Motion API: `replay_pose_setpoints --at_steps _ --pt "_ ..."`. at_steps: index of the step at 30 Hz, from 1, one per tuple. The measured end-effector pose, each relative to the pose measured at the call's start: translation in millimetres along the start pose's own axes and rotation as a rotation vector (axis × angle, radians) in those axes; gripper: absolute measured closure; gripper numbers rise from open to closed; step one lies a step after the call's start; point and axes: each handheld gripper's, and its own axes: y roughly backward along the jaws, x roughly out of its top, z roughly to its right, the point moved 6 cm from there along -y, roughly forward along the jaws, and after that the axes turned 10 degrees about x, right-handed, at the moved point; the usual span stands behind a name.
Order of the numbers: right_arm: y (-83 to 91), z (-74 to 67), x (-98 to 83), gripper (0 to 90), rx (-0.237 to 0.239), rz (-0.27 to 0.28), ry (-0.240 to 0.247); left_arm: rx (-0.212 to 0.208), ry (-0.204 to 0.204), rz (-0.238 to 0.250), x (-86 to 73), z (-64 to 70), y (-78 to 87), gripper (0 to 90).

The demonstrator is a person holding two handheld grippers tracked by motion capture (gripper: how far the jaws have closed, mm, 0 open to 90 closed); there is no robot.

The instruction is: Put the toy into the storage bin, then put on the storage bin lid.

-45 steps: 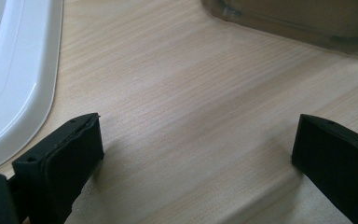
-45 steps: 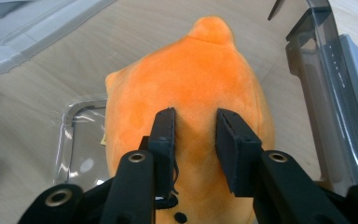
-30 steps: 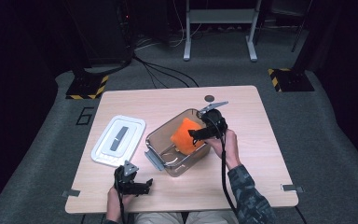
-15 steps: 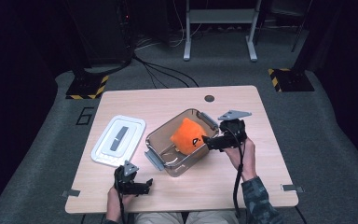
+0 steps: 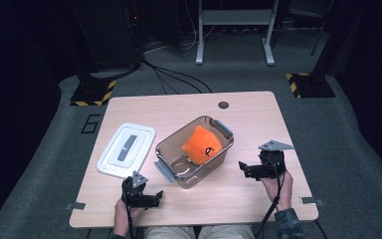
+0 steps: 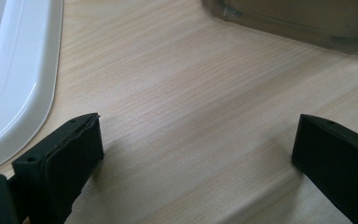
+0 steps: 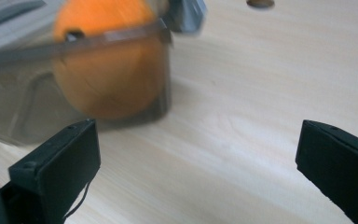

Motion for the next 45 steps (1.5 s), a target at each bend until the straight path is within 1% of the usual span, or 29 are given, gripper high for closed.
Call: replay_pose_setpoints --at_steps 3,5,6,7,8,10,12,16,17,18,20,21,22,25,29,30,33,35,36,38,40,44,45 --pt "-4.8 14.7 -20.6 0.0 -0.022 -0.011 -0.051 -0.002 0.001 0.0 0.0 0.2 -0.1 1.6" --pt "-7.8 22.9 -31.0 0.0 -0.04 -0.021 -0.068 -0.003 -0.001 -0.001 0.0 0.0 -0.1 1.6" --pt "-11.1 28.5 -39.3 0.0 -0.048 -0.032 -0.084 -0.003 -0.001 0.0 0.0 0.0 -0.1 1.6" --pt "-13.2 32.0 -44.1 0.0 -0.055 -0.042 -0.087 -0.001 -0.003 0.0 0.1 -0.1 -0.1 1.6" --pt "-13.2 32.0 -44.1 0.0 -0.055 -0.042 -0.087 -0.002 -0.004 0.0 0.0 -0.2 -0.1 1.6" --pt "-18.2 38.0 -54.9 0.0 -0.078 -0.064 -0.102 -0.001 0.001 0.0 0.0 0.1 -0.1 1.6" --pt "-21.7 41.7 -62.4 0.0 -0.089 -0.079 -0.107 -0.001 0.002 -0.001 0.0 0.2 -0.1 1.6" --pt "-25.5 47.8 -73.9 0.0 -0.106 -0.078 -0.118 -0.001 0.0 -0.005 0.3 -0.2 -0.1 1.5" --pt "-27.8 49.9 -78.5 0.0 -0.109 -0.087 -0.132 0.001 0.004 0.0 0.5 0.0 -0.6 1.5" --pt "-27.8 49.9 -78.5 0.0 -0.109 -0.087 -0.132 0.003 0.005 -0.001 0.6 0.1 -0.6 1.5" --pt "-28.7 50.8 -80.9 0.0 -0.129 -0.087 -0.121 0.004 0.005 -0.002 0.6 0.1 -0.5 1.5" --pt "-28.8 50.3 -81.2 0.0 -0.13 -0.087 -0.119 0.004 0.008 -0.001 0.7 0.2 -0.6 1.6" --pt "-29.2 50.7 -81.2 0.0 -0.135 -0.087 -0.11 0.007 0.009 -0.002 0.9 0.2 -0.7 1.6" --pt "-33.1 49.8 -82.1 0.0 -0.176 -0.096 -0.068 0.006 0.007 -0.001 1.0 0.3 -0.7 2.0" --pt "-33.6 49.9 -81.7 0.0 -0.18 -0.093 -0.071 0.0 0.003 -0.003 -0.7 -2.1 2.1 2.6" --pt "-33.6 50.1 -81.8 0.0 -0.182 -0.092 -0.07 0.004 0.0 -0.003 -1.6 -4.3 3.5 4.4" --pt "-33.8 50.0 -81.7 0.0 -0.183 -0.091 -0.072 0.0 0.031 0.015 -2.4 -12.0 9.2 4.5" --pt "-33.8 50.0 -81.6 0.0 -0.186 -0.09 -0.07 0.001 0.04 0.02 -2.2 -17.7 13.3 3.5" --pt "-33.8 50.0 -81.6 0.0 -0.187 -0.09 -0.07 0.013 0.044 0.019 -1.5 -23.6 16.4 3.1" --pt "-33.5 50.1 -81.7 0.0 -0.184 -0.095 -0.065 0.015 0.058 0.027 0.1 -31.7 20.2 2.6" --pt "-33.9 49.4 -81.5 0.0 -0.186 -0.093 -0.072 0.034 0.079 0.038 2.7 -42.2 23.9 2.5" --pt "-34.5 49.8 -81.0 0.0 -0.188 -0.092 -0.07 0.053 0.084 0.042 7.3 -61.4 28.8 3.2" --pt "-35.2 49.5 -80.6 0.0 -0.186 -0.092 -0.07 0.067 0.087 0.048 8.9 -66.0 29.1 3.5"
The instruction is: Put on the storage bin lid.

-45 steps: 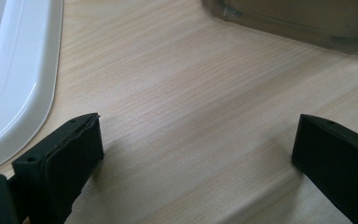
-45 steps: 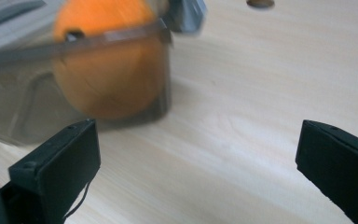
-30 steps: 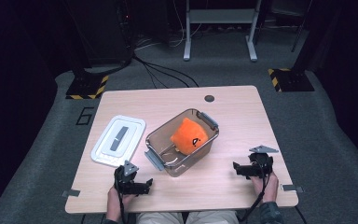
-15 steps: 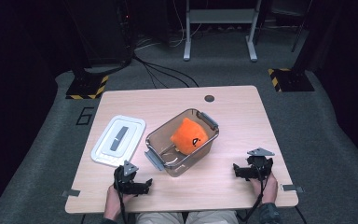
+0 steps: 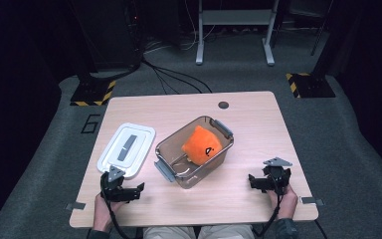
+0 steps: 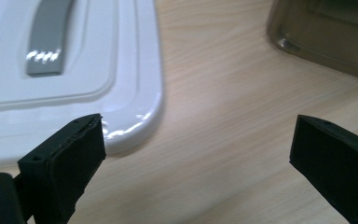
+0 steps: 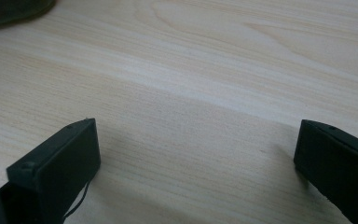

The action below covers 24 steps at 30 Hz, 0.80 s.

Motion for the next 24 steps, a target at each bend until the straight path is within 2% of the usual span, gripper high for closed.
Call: replay_pose_setpoints --at_steps 2,3,4,8,16,19,21,24 --pt "-0.6 -0.7 0.5 0.0 0.0 -0.001 -0.003 0.011 0.011 0.002 6.5 -11.8 1.2 4.6" --pt "-0.6 -0.7 0.5 0.0 0.0 -0.001 -0.003 0.011 0.011 0.002 6.5 -11.8 1.2 4.6" --pt "-0.7 -0.8 0.5 0.0 0.002 -0.001 -0.004 0.022 0.011 0.003 11.4 -19.4 0.4 4.6" --pt "-0.8 -0.6 0.6 0.0 -0.001 0.0 -0.005 0.035 0.016 0.012 19.9 -28.1 -3.7 4.5" --pt "-0.9 -0.4 0.6 0.0 -0.002 -0.001 -0.003 0.031 0.006 0.002 40.0 -43.6 -21.2 5.2" --pt "-0.9 -0.6 0.5 0.0 0.001 -0.002 -0.004 0.03 0.014 0.008 46.3 -49.1 -29.5 5.1" --pt "-0.9 -0.5 0.6 0.0 -0.002 -0.001 -0.004 0.006 0.022 0.015 50.4 -52.4 -34.1 3.2" --pt "-1.0 -0.6 0.6 0.0 0.0 -0.002 -0.004 0.013 0.04 0.023 56.8 -59.2 -42.6 2.3"
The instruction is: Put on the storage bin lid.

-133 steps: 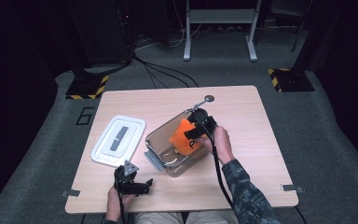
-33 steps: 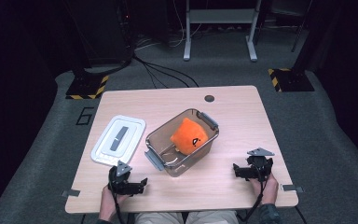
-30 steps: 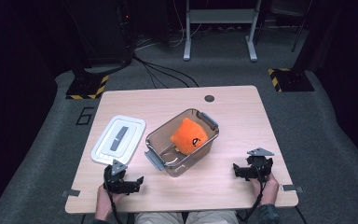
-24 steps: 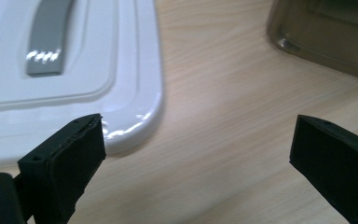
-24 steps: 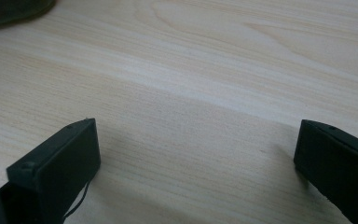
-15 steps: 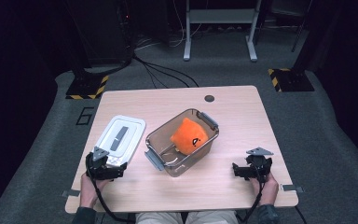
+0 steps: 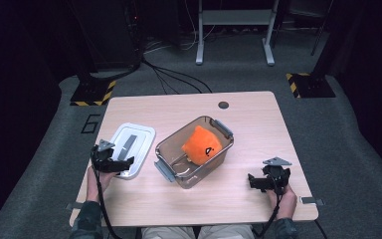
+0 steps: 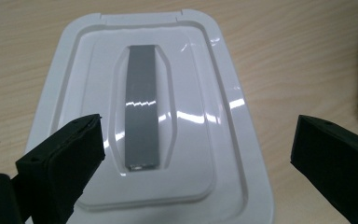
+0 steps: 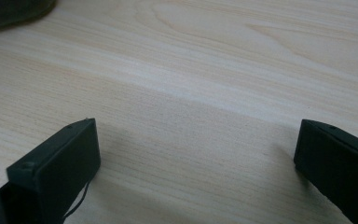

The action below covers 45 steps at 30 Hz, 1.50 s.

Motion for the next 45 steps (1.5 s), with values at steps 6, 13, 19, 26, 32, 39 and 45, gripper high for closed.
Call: replay_pose_setpoints --at_steps 6,13,19,26,32,39,45 --pt "0.0 0.0 0.0 0.0 0.0 0.0 0.0 0.003 0.01 -0.017 13.6 -10.5 -20.2 0.0" --pt "0.1 0.1 0.0 0.0 -0.002 0.0 0.0 0.062 0.027 -0.092 14.7 -24.0 -52.3 9.2" --pt "0.0 0.0 0.0 0.0 0.0 0.0 0.0 0.069 0.005 -0.092 16.4 -23.6 -62.4 31.1" --pt "0.1 0.1 0.0 0.0 -0.002 0.0 0.0 0.062 -0.001 -0.103 12.2 -22.3 -70.1 49.6" --pt "0.0 0.1 0.0 0.0 -0.002 0.0 0.001 0.045 0.003 -0.087 11.1 -23.8 -71.3 62.9" --pt "-0.4 0.1 0.5 0.0 0.002 0.001 -0.001 0.058 0.005 -0.09 11.6 -24.9 -71.2 66.0" --pt "-0.2 -0.4 0.5 0.0 0.001 0.002 0.002 0.055 0.005 -0.1 10.7 -27.6 -68.1 66.3"
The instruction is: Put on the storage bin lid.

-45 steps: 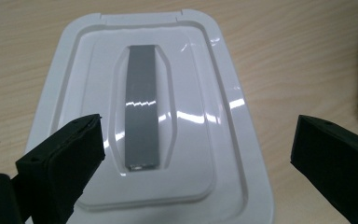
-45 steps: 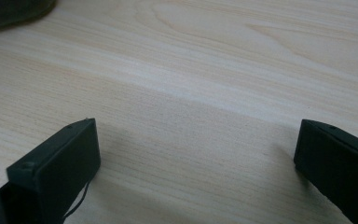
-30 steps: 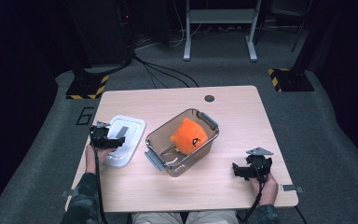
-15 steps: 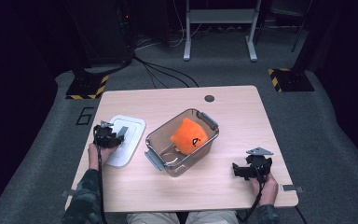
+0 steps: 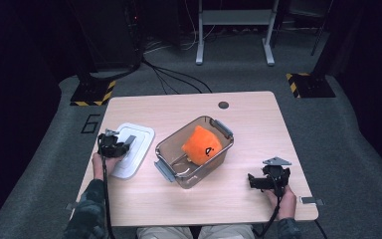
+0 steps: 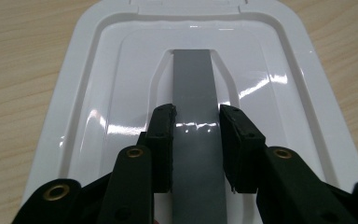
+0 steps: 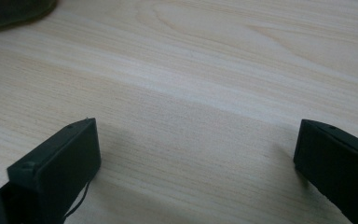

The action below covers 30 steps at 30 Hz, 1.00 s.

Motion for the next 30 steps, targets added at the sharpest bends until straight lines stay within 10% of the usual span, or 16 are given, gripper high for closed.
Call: replay_pose_setpoints --at_steps 30 --pt "-1.9 -0.6 1.4 0.0 0.035 -0.009 0.026 -0.035 -0.005 0.069 35.3 -3.1 41.6 66.3"
